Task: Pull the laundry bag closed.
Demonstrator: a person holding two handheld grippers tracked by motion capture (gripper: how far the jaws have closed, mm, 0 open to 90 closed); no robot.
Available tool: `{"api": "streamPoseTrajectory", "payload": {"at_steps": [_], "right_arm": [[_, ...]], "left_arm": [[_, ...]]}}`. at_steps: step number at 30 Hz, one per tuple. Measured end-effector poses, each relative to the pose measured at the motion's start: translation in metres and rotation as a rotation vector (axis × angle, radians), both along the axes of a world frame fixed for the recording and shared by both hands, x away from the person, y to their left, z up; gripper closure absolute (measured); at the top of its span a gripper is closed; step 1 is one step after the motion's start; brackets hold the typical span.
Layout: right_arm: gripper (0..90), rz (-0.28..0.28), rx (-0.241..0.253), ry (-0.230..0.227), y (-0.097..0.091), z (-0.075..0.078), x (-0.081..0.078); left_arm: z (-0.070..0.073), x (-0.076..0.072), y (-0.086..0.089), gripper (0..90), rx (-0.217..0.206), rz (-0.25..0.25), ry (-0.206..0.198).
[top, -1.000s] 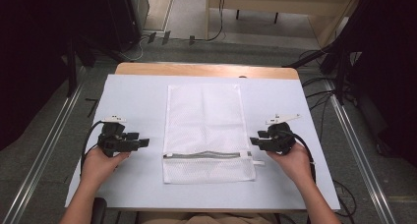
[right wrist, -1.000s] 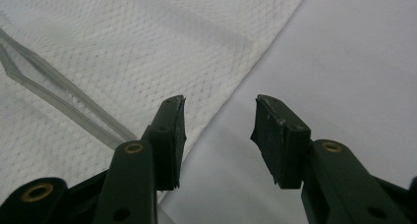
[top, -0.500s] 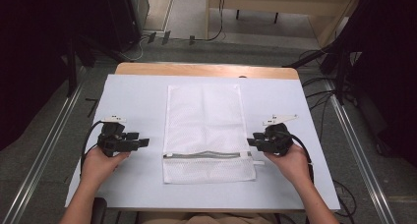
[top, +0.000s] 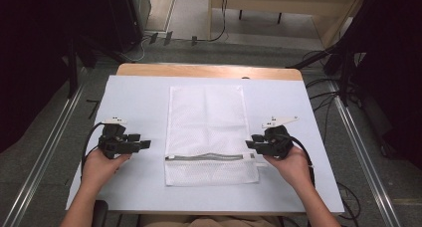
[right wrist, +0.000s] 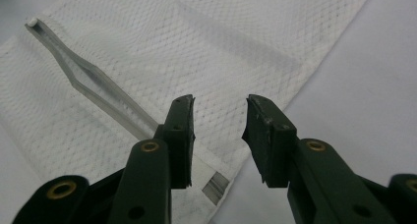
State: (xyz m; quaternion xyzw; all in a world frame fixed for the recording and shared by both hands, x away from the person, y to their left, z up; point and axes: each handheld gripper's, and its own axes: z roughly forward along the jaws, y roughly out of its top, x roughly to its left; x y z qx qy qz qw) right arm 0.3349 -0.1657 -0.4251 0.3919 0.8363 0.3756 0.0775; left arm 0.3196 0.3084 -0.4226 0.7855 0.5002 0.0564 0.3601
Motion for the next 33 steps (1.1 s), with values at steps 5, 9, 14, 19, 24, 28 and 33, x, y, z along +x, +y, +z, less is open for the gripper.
{"api": "streamPoseTrajectory", "payload": {"at_steps": [5, 9, 14, 19, 24, 28, 33], "right_arm": [[65.1, 0.009, 0.000, 0.002, 0.005, 0.001, -0.001], [64.9, 0.026, -0.003, -0.003, 0.009, 0.002, -0.002], [65.0, 0.033, -0.002, -0.002, 0.014, 0.003, -0.004], [66.1, 0.041, 0.003, 0.001, 0.019, 0.004, -0.004], [67.2, 0.055, 0.006, 0.000, 0.024, 0.005, -0.003], [67.6, 0.063, 0.005, 0.000, 0.029, 0.006, -0.003], [67.8, 0.077, 0.004, 0.000, 0.037, 0.008, -0.003]], "left_arm": [[0.000, 0.000, 0.000, 41.5, 0.000, -0.002, 0.002], [0.000, 0.000, 0.000, 41.5, -0.001, -0.003, 0.002], [0.000, 0.000, 0.000, 41.5, -0.003, 0.000, 0.001], [0.000, 0.000, 0.000, 41.5, -0.003, -0.001, -0.001], [0.000, 0.000, 0.001, 41.6, -0.002, -0.002, 0.000], [0.000, 0.000, 0.001, 41.6, -0.003, -0.001, -0.002], [0.000, 0.000, 0.001, 41.6, -0.002, -0.002, -0.004]]}}
